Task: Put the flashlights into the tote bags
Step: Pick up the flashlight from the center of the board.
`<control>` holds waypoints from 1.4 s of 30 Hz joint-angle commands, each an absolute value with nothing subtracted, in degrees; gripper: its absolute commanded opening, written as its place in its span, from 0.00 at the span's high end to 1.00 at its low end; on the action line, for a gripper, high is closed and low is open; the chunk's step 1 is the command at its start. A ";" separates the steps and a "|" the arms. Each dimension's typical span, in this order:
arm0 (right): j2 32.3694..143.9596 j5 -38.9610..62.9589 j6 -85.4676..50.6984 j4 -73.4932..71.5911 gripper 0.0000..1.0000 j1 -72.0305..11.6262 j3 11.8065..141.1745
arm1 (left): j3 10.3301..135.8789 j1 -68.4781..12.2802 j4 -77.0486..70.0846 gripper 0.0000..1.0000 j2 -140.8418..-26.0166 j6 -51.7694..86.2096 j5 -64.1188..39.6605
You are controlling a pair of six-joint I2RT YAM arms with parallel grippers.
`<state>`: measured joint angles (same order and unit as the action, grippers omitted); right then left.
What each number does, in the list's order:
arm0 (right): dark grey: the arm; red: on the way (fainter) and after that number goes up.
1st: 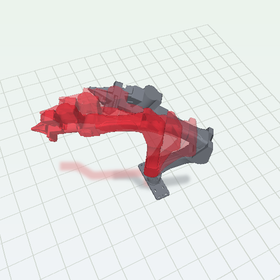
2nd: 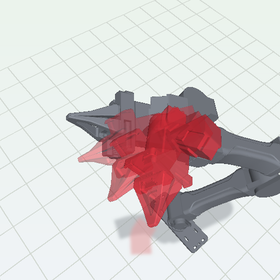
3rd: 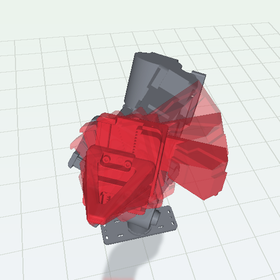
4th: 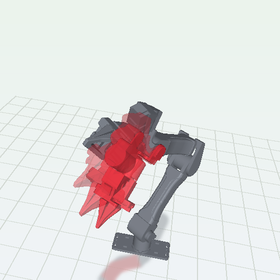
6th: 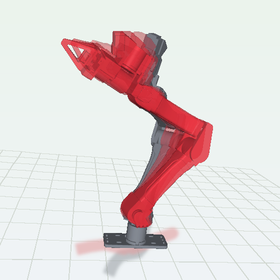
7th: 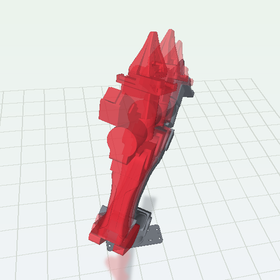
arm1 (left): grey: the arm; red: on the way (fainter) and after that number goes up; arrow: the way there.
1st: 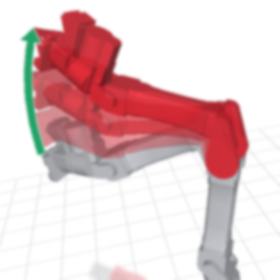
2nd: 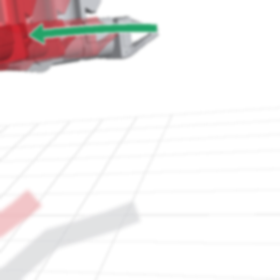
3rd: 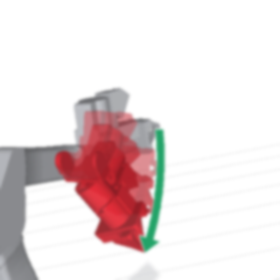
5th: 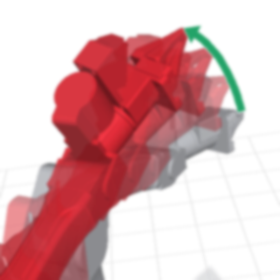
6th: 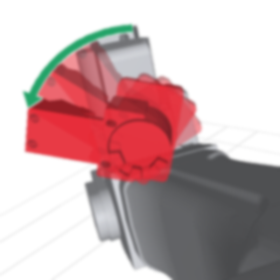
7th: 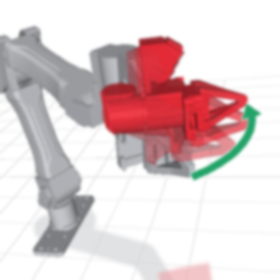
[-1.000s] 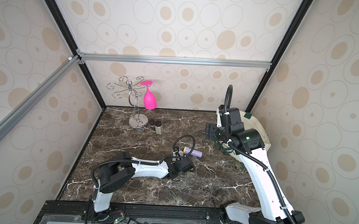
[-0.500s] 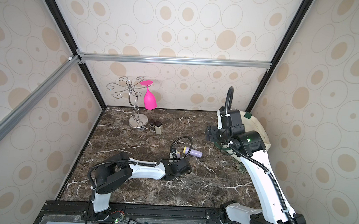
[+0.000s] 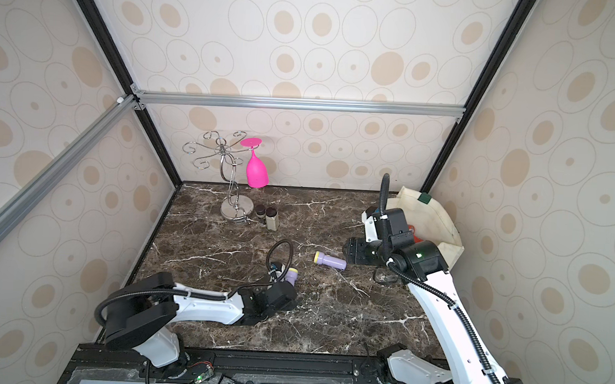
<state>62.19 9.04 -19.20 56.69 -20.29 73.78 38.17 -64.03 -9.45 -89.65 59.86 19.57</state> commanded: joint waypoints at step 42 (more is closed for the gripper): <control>69.43 42.96 -35.61 25.02 0.50 -25.40 62.63 | 39.72 -64.20 -41.67 0.94 -75.49 46.32 4.40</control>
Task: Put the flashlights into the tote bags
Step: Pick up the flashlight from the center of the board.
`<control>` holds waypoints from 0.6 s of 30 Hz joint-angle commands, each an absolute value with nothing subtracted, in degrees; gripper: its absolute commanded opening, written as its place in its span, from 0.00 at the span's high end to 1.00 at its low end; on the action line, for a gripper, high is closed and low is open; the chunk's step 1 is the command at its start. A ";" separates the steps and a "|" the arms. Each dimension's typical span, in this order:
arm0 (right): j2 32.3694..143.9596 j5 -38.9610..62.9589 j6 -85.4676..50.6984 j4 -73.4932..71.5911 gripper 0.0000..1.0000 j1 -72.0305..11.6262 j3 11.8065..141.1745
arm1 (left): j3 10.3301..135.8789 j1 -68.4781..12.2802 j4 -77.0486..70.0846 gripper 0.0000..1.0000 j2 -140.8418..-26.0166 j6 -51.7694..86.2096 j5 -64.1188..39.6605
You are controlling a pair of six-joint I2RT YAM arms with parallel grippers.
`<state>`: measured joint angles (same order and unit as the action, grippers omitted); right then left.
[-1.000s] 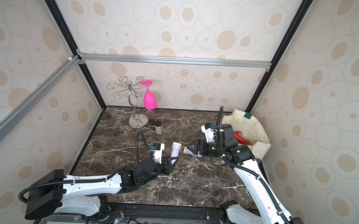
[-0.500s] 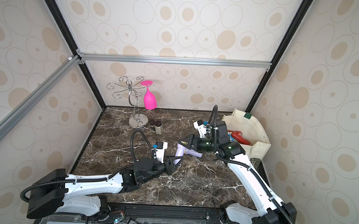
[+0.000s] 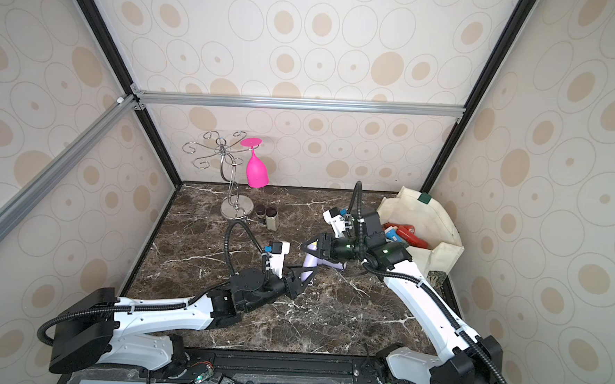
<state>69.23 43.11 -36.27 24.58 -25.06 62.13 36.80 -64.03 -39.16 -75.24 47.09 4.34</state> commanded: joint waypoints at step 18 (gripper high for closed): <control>71.51 27.81 -20.57 44.16 1.00 -24.00 77.22 | 41.25 -64.16 -32.76 0.03 -74.95 44.97 9.20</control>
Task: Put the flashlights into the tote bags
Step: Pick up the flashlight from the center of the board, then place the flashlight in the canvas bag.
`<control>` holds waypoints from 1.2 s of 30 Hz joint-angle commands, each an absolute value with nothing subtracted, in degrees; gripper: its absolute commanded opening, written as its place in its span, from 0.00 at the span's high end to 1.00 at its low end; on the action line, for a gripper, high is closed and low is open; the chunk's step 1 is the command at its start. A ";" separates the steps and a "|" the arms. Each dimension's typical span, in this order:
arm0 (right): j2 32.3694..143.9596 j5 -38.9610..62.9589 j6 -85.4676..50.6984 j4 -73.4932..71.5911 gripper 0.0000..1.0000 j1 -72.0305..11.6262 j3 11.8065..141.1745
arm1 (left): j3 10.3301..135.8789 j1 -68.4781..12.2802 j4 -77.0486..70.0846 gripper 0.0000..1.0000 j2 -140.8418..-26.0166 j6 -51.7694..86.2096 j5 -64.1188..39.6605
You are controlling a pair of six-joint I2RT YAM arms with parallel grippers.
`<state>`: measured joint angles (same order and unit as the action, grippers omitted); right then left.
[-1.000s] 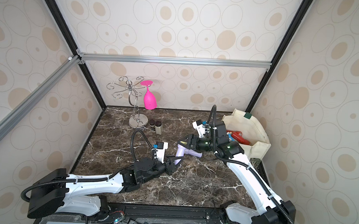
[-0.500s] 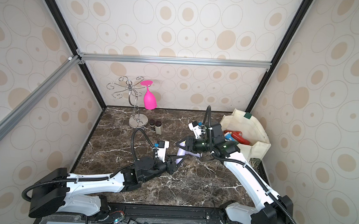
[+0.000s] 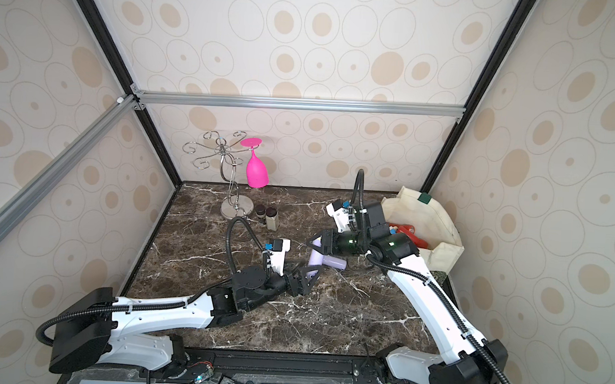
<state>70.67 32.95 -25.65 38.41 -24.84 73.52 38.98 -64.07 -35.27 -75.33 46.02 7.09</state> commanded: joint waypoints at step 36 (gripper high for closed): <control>98.05 -17.01 -7.25 56.03 1.00 1.57 111.25 | 45.17 -64.91 -27.17 0.03 -79.11 45.70 10.37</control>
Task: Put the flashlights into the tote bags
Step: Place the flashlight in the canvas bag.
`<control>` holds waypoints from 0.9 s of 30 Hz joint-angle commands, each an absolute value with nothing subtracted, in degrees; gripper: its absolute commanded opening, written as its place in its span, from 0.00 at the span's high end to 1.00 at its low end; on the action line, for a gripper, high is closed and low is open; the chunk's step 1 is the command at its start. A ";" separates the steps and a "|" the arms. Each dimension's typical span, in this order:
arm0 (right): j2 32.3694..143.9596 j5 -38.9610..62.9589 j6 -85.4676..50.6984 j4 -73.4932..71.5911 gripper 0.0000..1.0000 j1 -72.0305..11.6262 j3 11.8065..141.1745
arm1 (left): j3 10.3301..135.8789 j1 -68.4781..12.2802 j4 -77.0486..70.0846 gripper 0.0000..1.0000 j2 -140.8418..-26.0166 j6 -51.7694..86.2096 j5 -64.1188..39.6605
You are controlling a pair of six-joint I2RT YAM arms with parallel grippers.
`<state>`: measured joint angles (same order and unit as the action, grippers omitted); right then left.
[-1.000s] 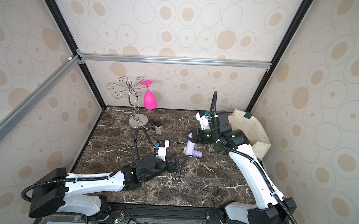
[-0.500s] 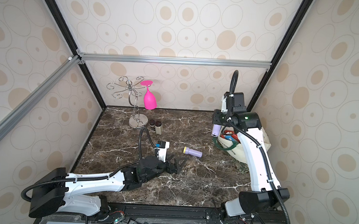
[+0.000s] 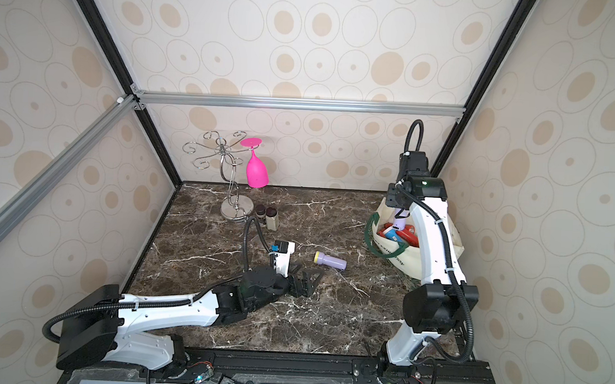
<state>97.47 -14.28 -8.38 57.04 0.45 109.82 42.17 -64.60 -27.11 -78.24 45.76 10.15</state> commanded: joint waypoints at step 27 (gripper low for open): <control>96.44 -13.55 -10.96 50.96 0.44 5.71 100.44 | 59.33 -65.13 -16.49 0.18 -96.73 55.97 13.12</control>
